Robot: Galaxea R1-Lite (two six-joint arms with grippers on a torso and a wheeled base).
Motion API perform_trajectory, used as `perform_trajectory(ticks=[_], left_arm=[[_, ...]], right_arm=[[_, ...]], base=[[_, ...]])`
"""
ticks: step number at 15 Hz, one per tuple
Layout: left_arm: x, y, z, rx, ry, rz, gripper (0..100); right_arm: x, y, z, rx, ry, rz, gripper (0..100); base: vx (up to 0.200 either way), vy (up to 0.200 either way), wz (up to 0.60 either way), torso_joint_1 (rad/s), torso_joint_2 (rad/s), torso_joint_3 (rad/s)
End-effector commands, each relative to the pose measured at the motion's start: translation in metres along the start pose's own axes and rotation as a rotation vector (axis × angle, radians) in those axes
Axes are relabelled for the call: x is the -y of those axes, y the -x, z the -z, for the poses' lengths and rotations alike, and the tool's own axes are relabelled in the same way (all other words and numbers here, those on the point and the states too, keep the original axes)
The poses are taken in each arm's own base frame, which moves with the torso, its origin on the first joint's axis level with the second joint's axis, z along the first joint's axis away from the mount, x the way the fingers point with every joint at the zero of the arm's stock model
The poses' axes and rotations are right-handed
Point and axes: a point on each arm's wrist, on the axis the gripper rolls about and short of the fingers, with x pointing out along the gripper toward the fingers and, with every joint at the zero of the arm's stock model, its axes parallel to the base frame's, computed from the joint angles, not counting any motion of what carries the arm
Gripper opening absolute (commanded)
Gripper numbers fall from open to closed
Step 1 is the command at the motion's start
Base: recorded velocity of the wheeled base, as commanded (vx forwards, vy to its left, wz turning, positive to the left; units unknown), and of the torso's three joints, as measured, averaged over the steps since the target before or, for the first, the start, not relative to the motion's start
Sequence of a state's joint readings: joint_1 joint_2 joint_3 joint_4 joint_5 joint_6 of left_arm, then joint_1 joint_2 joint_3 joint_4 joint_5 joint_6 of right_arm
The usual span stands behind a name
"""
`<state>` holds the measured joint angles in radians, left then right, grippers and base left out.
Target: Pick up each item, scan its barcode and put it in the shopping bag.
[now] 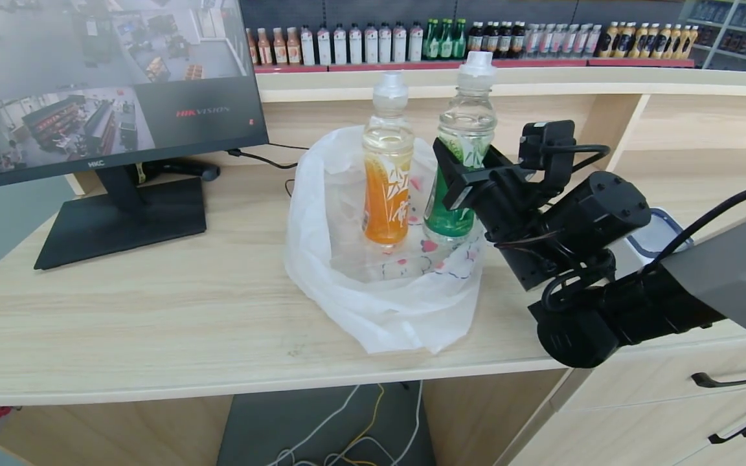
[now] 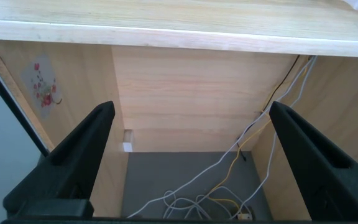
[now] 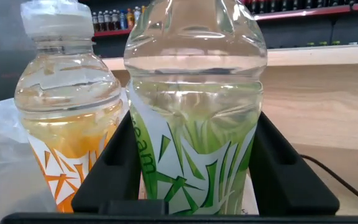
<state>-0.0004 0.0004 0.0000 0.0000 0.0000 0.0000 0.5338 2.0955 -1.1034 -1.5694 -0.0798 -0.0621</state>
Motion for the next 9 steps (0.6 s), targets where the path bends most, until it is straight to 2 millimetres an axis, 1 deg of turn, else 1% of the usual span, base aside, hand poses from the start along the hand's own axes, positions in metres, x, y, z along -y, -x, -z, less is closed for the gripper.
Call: perform_trajectory(ticks=[1, 4, 6, 8, 9], left_arm=[[0.000, 0.000, 0.000, 0.000, 0.000, 0.000, 100], [0.000, 0.000, 0.000, 0.000, 0.000, 0.001, 100], [0.000, 0.000, 0.000, 0.000, 0.000, 0.001, 100], [0.000, 0.000, 0.000, 0.000, 0.000, 0.000, 100], [0.000, 0.000, 0.000, 0.000, 0.000, 0.001, 100]], right_arm=[[-0.001, 0.001, 0.007, -0.016, 0.003, -0.002, 0], [-0.001, 0.002, 0.013, -0.032, 0.006, -0.002, 0], [-0.001, 0.007, 0.018, -0.060, 0.010, -0.005, 0], [0.000, 0.009, 0.017, -0.061, 0.010, -0.006, 0], [0.000, 0.012, 0.020, -0.081, 0.012, -0.007, 0]], base=[[0.000, 0.000, 0.00, 0.000, 0.00, 0.000], [0.000, 0.000, 0.00, 0.000, 0.00, 0.000], [0.000, 0.000, 0.00, 0.000, 0.00, 0.000], [0.000, 0.000, 0.00, 0.000, 0.00, 0.000], [0.000, 0.000, 0.00, 0.000, 0.00, 0.000]])
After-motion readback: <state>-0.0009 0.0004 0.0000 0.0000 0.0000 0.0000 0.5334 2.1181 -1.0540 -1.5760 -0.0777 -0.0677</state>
